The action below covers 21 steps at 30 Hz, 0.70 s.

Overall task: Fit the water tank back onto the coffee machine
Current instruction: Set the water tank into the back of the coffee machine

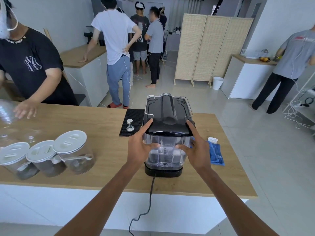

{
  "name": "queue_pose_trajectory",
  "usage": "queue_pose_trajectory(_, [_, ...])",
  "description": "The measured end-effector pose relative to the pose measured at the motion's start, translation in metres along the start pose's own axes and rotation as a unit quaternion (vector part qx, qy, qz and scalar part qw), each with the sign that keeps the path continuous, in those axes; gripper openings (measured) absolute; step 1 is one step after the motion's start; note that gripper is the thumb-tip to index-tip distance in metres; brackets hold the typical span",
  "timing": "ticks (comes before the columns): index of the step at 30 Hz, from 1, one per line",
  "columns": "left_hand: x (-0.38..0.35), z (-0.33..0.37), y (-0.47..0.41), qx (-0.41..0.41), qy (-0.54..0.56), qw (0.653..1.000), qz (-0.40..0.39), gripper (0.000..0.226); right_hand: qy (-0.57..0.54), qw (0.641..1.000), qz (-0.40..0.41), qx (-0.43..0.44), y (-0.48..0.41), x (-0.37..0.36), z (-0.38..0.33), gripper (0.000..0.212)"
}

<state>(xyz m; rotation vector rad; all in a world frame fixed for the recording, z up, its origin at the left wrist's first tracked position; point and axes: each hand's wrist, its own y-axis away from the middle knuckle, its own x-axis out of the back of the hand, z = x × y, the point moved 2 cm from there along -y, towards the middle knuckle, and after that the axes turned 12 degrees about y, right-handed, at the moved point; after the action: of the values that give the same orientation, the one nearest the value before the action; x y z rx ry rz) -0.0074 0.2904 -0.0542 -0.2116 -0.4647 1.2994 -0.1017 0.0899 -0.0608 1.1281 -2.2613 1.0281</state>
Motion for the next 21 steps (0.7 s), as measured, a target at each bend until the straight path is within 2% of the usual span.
queue_pose_trajectory(12, [0.002,-0.002,0.010,-0.042,-0.021,0.999,-0.023,0.089,0.002,0.999,-0.016,-0.033,0.009,-0.015,0.017,0.090])
queue_pose_trajectory(21, [0.002,-0.001,0.013,-0.030,-0.035,0.999,-0.016,0.092,0.044,0.999,0.016,-0.024,0.019,-0.014,0.009,0.089])
